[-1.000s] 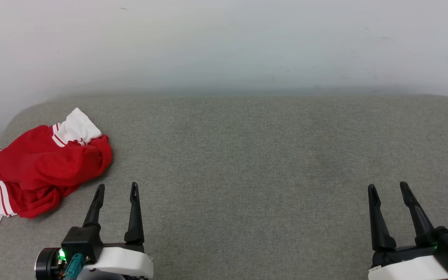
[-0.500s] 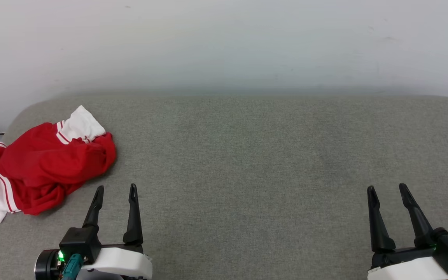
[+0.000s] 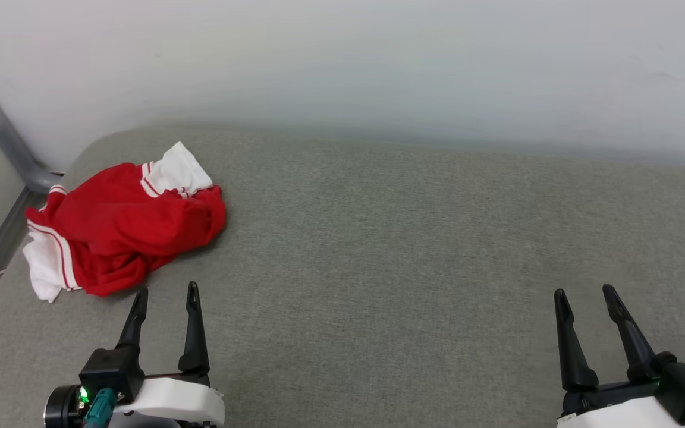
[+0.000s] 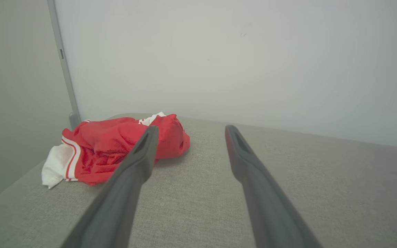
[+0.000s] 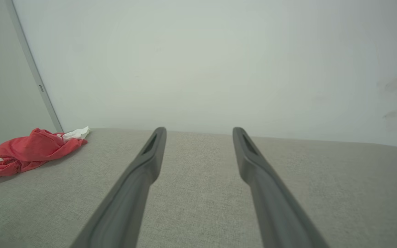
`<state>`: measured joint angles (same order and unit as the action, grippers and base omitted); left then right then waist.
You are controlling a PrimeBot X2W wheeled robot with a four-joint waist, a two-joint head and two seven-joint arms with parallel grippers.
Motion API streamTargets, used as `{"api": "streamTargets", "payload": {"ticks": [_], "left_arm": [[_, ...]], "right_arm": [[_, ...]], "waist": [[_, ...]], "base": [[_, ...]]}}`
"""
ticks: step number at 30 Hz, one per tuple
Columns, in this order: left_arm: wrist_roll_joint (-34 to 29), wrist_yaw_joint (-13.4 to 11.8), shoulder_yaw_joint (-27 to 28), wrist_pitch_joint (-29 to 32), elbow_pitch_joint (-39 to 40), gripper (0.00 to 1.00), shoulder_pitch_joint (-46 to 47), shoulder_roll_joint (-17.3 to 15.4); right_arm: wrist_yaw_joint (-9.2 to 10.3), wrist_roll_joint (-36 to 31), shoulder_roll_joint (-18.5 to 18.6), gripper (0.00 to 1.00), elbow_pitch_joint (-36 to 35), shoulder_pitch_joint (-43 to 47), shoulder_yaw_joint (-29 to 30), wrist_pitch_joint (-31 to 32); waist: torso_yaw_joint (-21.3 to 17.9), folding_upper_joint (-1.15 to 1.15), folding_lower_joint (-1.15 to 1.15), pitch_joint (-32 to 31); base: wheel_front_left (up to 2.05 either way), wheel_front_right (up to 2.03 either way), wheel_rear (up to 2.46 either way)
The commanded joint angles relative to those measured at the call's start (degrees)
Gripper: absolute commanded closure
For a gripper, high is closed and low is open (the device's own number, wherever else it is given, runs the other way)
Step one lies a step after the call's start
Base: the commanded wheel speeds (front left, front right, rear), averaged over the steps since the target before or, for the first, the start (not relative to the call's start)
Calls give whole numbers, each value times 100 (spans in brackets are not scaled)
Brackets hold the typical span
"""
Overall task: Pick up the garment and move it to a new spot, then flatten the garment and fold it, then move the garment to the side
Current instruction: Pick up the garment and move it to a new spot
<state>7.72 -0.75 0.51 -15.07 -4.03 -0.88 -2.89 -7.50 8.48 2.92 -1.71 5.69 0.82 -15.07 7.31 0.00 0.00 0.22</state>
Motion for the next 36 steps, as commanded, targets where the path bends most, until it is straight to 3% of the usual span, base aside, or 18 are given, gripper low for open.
{"api": "streamTargets", "payload": {"ticks": [1,22,36], "left_arm": [[-12,-5,40,-16,-17,0,38,2],[245,-10,342,-15,-129,0,26,2],[309,92,561,-16,-249,0,102,3]], "right_arm": [[2,-32,-7,0,-15,34,-30,-15],[3,-127,-7,0,-8,-41,-197,-15],[3,-164,-7,0,19,-68,-252,-15]], "waist": [[205,0,0,26],[1594,0,0,105],[1683,0,0,106]], "base": [[0,0,0],[0,0,0],[0,0,0]]}}
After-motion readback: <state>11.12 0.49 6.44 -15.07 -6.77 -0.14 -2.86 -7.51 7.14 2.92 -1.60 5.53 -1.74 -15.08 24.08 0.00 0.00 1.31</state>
